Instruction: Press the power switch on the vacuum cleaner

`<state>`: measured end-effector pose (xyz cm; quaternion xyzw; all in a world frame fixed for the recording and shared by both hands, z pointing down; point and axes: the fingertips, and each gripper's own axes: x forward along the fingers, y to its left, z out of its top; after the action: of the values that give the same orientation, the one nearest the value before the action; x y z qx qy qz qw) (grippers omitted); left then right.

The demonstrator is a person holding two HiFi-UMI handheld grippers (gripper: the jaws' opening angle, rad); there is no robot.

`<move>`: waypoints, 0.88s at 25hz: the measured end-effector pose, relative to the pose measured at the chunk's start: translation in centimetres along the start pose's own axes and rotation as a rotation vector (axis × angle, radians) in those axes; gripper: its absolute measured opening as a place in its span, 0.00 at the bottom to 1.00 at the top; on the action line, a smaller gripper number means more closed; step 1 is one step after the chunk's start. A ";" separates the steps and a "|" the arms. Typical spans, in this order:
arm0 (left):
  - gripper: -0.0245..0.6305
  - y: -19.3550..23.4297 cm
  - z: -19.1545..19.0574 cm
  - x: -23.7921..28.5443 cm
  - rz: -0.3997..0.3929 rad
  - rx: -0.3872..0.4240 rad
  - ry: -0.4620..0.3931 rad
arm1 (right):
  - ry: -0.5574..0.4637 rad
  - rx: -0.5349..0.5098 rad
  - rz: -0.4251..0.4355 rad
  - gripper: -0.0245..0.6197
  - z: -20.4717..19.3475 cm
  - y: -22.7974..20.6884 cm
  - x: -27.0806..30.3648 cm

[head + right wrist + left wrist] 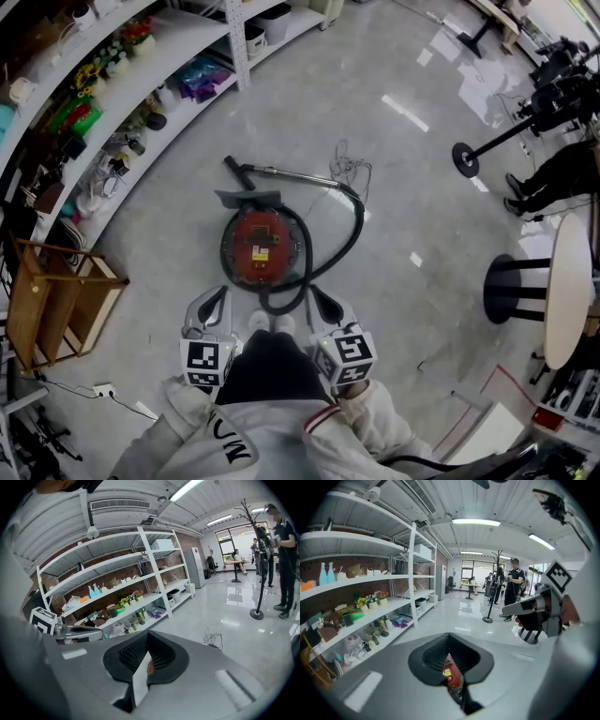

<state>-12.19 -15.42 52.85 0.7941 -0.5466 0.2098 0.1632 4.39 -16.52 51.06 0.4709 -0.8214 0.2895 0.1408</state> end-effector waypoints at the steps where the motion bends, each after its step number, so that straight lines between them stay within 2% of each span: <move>1: 0.04 -0.1 -0.5 0.2 -0.006 0.000 0.007 | 0.001 0.005 -0.003 0.04 -0.4 -0.1 0.1; 16: 0.04 -0.3 -7.2 4.4 -0.044 -0.017 0.101 | 0.035 0.045 -0.024 0.04 -4.8 -1.6 4.5; 22: 0.04 -0.8 -8.6 6.1 -0.064 -0.030 0.105 | 0.066 0.045 -0.027 0.04 -7.0 -1.7 5.5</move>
<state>-10.85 -15.84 63.30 0.7966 -0.5147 0.2376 0.2102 2.71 -16.78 59.97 0.4752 -0.8032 0.3212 0.1612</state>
